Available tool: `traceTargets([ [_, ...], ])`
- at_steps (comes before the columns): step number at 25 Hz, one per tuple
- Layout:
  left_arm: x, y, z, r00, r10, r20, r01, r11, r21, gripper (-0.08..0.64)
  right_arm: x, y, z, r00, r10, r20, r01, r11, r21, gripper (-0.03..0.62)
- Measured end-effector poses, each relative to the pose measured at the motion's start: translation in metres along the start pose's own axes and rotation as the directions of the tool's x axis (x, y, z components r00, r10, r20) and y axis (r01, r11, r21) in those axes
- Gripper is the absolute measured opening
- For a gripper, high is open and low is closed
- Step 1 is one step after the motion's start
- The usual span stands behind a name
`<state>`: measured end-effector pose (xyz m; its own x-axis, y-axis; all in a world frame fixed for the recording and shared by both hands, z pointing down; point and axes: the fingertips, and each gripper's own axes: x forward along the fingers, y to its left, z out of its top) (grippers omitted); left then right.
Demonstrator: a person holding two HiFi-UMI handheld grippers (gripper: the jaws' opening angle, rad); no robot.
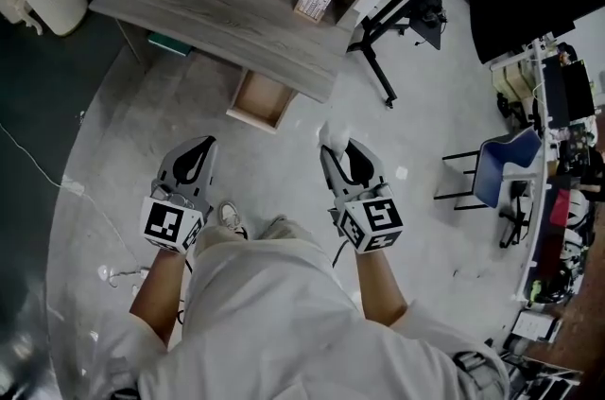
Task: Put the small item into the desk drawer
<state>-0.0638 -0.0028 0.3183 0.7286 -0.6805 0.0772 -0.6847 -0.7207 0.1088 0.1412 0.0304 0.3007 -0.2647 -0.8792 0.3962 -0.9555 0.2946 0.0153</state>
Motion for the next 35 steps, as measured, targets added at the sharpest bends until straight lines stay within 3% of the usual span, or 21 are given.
traceTargets([
  [7,0.032,0.004,0.007,1.000,-0.003,0.010,0.003,1.000,0.024,0.006,0.020,-0.020,0.002,1.000,0.011,0.006,-0.011,1.000,0.005,0.153],
  [12,0.048,0.011,0.019,0.997,0.078,0.023,-0.079,0.996,0.047,0.007,0.043,-0.041,0.006,0.998,0.066,0.009,-0.066,0.998,-0.026,0.153],
  [16,0.058,0.018,0.011,0.992,0.124,-0.012,-0.123,0.991,0.055,0.007,0.065,-0.051,-0.004,0.994,0.106,-0.026,-0.108,0.991,-0.079,0.153],
  [22,0.071,0.025,-0.011,0.977,0.207,-0.042,-0.206,0.978,0.036,0.008,0.106,-0.062,-0.047,0.977,0.181,-0.112,-0.195,0.973,-0.126,0.153],
  [27,0.062,0.025,-0.040,0.963,0.250,-0.097,-0.250,0.968,0.017,0.008,0.135,-0.052,-0.089,0.948,0.248,-0.200,-0.281,0.947,-0.157,0.153],
  [35,0.060,0.042,-0.085,0.951,0.277,-0.140,-0.282,0.959,-0.015,0.008,0.182,-0.034,-0.145,0.915,0.284,-0.287,-0.342,0.924,-0.174,0.153],
])
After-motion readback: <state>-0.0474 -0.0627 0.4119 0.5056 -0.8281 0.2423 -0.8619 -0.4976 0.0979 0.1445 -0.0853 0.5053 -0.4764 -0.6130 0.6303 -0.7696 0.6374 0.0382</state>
